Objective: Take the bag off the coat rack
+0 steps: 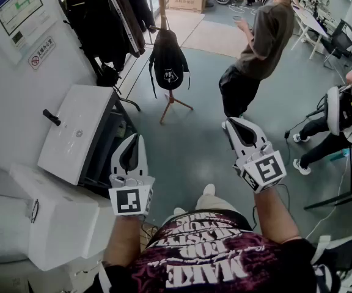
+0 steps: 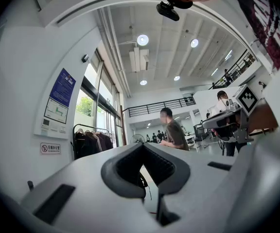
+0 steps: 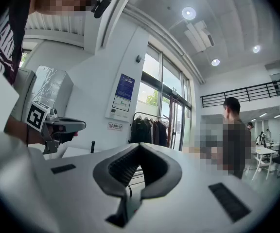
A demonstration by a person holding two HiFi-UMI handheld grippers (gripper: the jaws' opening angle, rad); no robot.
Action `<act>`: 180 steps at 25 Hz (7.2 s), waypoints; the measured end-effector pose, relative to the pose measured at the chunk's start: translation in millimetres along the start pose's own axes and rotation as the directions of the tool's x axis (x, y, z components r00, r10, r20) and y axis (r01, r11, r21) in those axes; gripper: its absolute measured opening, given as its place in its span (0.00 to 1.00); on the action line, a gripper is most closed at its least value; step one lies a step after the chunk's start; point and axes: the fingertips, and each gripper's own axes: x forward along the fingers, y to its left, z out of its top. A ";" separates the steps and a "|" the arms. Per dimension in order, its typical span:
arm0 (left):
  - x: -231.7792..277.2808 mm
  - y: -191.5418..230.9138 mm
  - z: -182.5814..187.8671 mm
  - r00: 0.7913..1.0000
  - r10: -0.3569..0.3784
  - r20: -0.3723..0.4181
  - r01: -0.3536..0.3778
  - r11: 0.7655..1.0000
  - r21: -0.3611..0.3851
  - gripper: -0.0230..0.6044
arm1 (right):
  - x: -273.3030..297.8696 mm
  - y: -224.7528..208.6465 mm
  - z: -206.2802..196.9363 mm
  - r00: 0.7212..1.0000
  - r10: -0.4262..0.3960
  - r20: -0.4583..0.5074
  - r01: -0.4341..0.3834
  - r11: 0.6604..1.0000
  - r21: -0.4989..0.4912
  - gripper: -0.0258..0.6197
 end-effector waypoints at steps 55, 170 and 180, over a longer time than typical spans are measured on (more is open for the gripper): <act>223.3 20.0 -85.8 0.972 0.141 -0.188 -0.152 0.987 -0.045 0.22 | 171.3 -194.5 -99.8 0.988 0.153 -0.021 -0.148 0.978 0.146 0.33; 712.3 158.6 -291.3 0.919 -0.108 -0.379 0.080 0.993 -0.087 0.22 | 683.5 -299.5 -243.9 0.885 0.374 -0.277 -0.311 0.918 0.246 0.32; 730.3 154.7 -318.6 0.897 -0.095 -0.433 0.074 0.995 -0.064 0.19 | 703.0 -293.4 -256.5 0.887 0.369 -0.279 -0.301 0.918 0.257 0.26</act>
